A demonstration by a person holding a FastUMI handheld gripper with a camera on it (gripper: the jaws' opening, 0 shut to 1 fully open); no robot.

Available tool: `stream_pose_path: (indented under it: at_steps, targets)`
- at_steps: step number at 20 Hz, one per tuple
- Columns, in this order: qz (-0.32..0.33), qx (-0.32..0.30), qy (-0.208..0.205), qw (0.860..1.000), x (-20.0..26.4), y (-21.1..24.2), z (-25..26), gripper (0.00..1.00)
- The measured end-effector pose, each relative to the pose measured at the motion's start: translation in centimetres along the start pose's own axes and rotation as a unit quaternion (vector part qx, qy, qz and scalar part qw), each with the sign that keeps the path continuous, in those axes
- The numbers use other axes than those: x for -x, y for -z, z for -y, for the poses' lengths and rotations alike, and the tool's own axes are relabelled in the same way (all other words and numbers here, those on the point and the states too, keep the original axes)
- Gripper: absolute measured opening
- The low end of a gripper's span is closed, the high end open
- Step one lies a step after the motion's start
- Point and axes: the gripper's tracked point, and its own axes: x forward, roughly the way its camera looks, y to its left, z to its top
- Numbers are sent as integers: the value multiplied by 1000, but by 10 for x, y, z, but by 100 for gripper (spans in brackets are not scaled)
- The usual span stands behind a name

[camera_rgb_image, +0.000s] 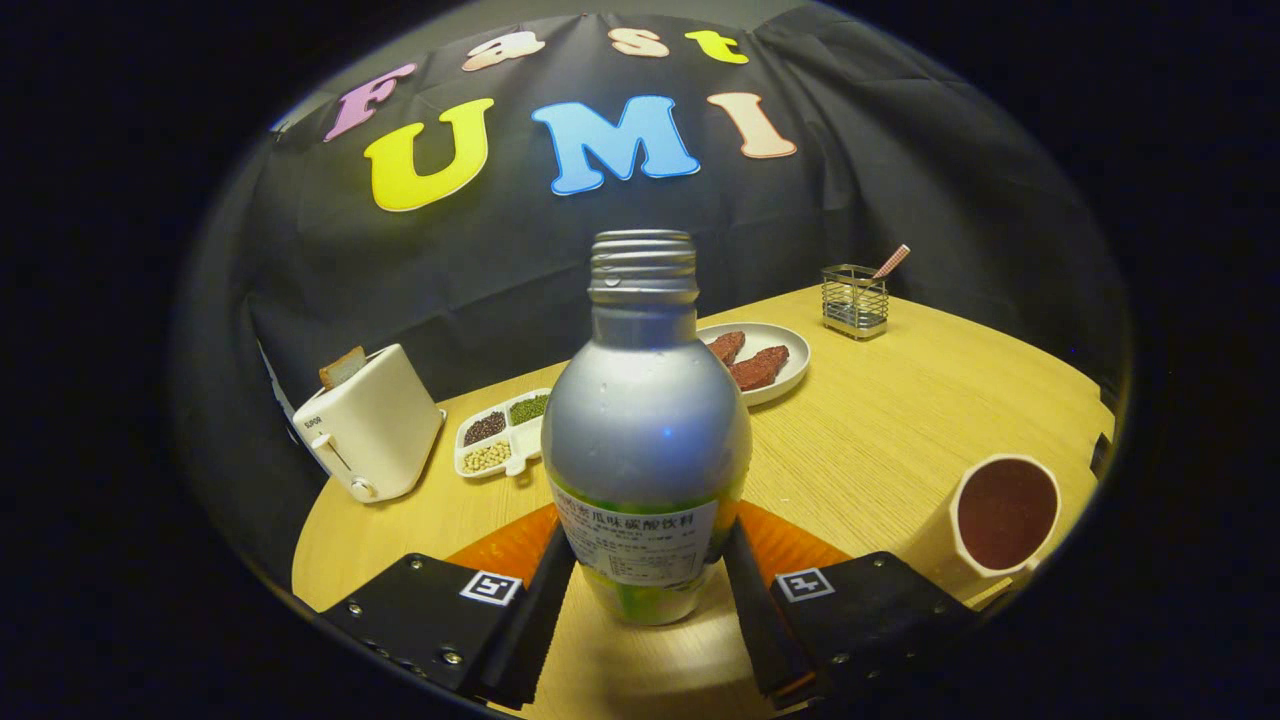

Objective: Take the bottle from table, then pour the juice into the cup, finally place the bottle on the coaster

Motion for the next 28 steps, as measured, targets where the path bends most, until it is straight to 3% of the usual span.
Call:
stream_pose_path:
  at_steps: [10,16,18,19,20,28]
  targets:
    - [22,55,-6,998,-46,4,-10,78]
    - [20,73,-17,997,-46,7,-13,79]
    - [18,77,-23,997,-43,9,-16,81]
    - [20,81,-26,996,-37,7,-18,95]
    - [23,83,-29,996,-37,7,-19,99]
    - [65,76,-58,993,29,-22,-25,98]
